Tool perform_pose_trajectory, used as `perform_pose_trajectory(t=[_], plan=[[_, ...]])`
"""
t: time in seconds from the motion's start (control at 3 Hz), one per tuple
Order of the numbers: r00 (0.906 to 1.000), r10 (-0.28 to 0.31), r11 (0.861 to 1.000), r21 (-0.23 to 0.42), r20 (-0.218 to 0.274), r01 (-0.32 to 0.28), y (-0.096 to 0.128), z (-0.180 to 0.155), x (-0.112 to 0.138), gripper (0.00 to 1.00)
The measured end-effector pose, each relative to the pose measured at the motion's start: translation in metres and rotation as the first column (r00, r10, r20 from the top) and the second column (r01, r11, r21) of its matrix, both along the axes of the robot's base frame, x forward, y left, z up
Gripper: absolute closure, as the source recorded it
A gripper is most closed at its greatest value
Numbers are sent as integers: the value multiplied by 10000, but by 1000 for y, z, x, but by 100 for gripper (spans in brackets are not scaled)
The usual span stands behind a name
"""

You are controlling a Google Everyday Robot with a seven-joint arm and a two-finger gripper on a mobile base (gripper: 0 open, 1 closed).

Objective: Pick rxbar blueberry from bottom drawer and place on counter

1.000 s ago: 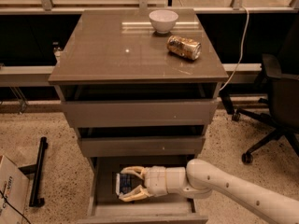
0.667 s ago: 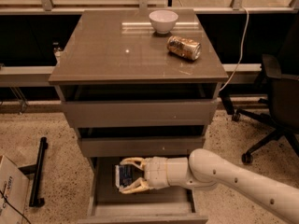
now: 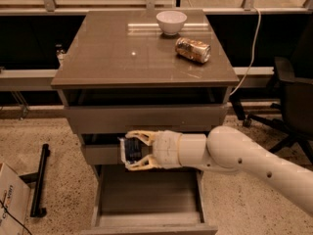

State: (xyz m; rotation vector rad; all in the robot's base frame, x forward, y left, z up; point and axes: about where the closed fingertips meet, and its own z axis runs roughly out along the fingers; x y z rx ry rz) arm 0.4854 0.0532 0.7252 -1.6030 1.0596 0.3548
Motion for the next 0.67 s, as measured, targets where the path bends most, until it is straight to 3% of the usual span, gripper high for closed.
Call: perform_pose_trajectory(t=[0.33, 0.67], plan=[[9913, -313, 9994, 203, 1282, 289, -1, 69, 34, 100], [9812, -498, 9979, 495, 1866, 412, -3, 111, 64, 100]])
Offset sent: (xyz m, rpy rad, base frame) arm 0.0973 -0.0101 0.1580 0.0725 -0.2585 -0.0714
